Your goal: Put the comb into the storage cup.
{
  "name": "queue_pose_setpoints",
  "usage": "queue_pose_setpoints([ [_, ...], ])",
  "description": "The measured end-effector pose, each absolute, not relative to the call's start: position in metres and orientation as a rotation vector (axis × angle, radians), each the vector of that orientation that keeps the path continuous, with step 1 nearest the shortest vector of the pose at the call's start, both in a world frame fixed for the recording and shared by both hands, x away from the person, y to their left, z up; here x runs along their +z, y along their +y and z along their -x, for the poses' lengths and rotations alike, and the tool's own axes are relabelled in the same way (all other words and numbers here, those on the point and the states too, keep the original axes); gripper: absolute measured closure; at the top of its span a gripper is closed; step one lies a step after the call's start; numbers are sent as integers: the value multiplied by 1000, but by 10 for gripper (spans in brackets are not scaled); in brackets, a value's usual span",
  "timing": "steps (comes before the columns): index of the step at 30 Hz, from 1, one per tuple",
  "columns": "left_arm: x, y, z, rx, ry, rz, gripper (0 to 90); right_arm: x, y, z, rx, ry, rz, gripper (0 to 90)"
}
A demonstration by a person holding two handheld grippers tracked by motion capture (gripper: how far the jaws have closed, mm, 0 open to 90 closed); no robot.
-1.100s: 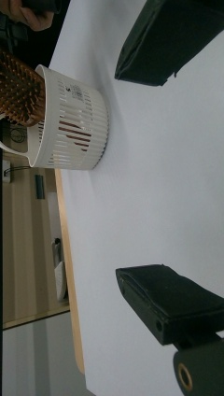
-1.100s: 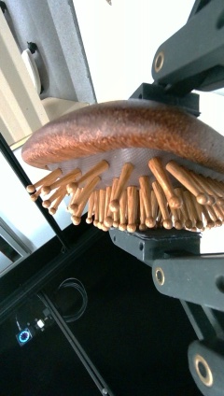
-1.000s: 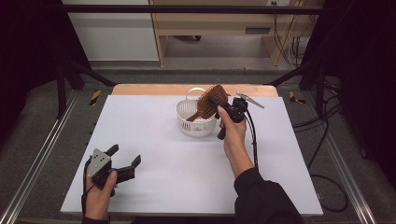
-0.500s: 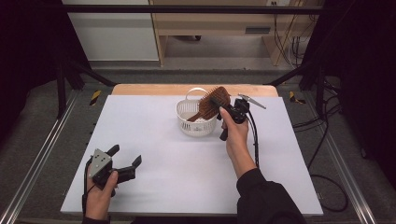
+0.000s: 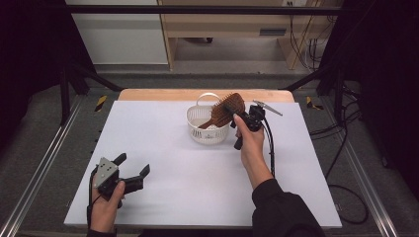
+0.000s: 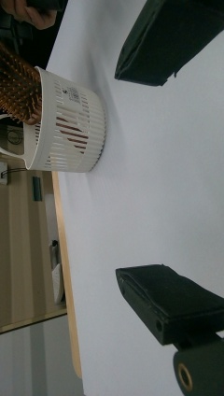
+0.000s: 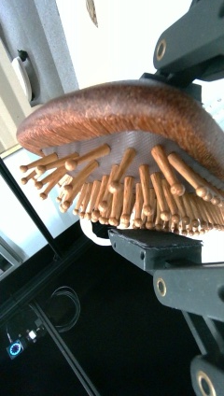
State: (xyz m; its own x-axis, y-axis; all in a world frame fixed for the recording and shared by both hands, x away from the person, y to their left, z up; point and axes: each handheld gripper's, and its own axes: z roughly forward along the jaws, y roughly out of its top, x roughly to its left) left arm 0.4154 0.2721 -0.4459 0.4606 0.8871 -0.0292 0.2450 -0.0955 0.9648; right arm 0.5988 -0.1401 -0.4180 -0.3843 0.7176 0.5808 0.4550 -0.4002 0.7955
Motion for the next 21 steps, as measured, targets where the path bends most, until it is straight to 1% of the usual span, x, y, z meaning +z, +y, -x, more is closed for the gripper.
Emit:
queue_pose_setpoints([
  [14,-446,272,-415,729,1004,-1613,55,-420,-141,-599,1862,1585,-1625,413],
  [21,-446,272,-416,726,1001,-1617,55,-421,-143,-599,1839,1583,-1641,378],
])
